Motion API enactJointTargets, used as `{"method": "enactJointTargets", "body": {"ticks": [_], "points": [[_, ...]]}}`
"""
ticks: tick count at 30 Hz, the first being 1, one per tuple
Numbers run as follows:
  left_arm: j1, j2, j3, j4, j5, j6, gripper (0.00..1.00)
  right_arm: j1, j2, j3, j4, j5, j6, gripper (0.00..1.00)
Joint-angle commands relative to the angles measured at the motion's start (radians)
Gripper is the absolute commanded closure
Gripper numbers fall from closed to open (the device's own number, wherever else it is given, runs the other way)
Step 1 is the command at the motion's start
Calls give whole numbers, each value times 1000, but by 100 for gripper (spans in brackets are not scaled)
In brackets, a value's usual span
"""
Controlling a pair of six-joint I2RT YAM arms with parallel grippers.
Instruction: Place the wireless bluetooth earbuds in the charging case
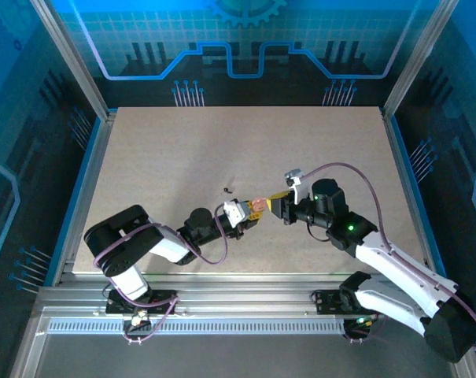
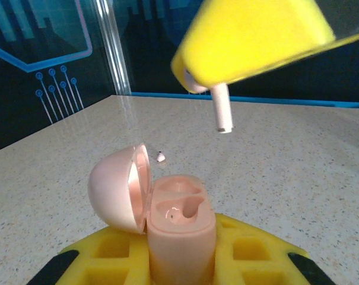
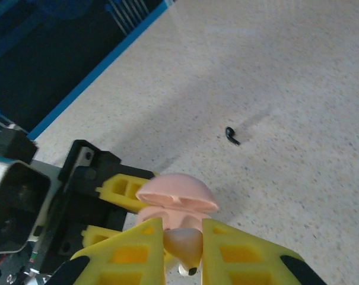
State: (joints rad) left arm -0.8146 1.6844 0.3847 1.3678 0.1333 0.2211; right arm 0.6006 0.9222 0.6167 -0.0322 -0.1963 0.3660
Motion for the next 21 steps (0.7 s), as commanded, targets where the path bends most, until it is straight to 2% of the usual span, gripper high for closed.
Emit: {"method": "enactJointTargets", "body": {"ticks": [1,9,21], "points": [[-6,9,23,34,55,60,81,39,0,-12,122,-26,-64,82],[-8,-7,26,34,34,61,80,78,41,-11,148,-11,-99,83],[-8,-18,34,34,19,-5,80,85,58,-29,152,27,-113,83]]}}
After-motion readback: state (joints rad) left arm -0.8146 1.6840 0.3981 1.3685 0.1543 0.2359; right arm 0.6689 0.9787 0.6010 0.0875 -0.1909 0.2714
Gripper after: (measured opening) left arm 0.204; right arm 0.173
